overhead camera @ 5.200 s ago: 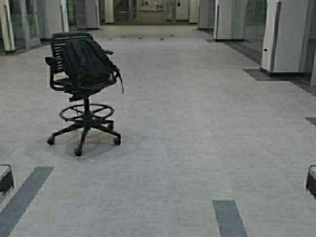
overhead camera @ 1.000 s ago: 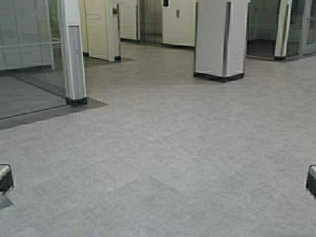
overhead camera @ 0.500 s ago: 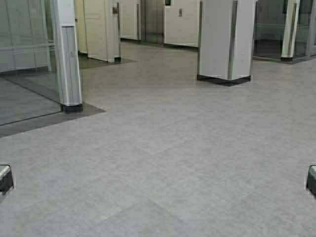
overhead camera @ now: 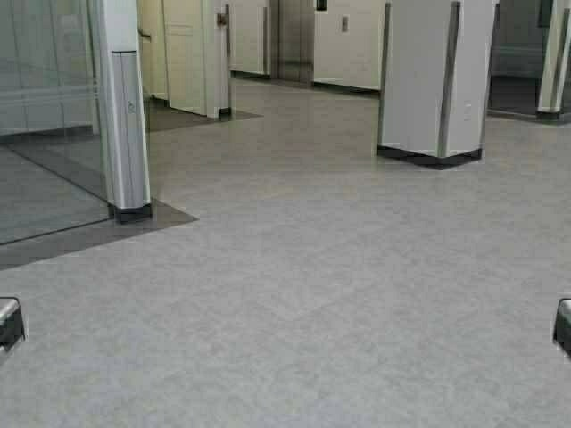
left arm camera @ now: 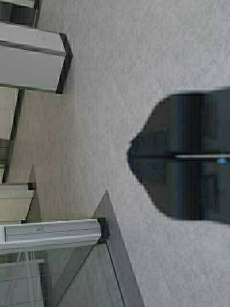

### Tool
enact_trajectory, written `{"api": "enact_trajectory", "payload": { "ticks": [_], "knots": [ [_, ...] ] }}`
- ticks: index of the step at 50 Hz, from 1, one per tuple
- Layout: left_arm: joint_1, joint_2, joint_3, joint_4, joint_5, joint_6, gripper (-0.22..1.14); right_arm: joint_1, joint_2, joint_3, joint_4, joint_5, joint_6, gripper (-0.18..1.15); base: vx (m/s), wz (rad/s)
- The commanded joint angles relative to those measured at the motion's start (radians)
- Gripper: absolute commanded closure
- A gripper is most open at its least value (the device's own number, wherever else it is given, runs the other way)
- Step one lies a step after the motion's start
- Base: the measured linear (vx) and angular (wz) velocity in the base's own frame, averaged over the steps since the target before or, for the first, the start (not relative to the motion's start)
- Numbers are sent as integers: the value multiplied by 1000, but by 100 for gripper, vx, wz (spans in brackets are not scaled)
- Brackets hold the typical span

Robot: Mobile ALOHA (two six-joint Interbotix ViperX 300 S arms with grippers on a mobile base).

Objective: Navigate to elevator, push the call button, then enter the elevator

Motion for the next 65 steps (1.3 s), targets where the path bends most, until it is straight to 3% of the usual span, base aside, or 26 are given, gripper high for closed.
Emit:
{"api": "enact_trajectory", "payload": {
  "ticks": [1,65],
  "knots": [
    [2,6,-14,-3,-6,-2,90,2,11,-18,-2,-9,2,92,74,-2],
    [2,-31,9,-12,-11,-3,90,2,17,-5,-2,-8,8,92,77,-2]
  ]
}}
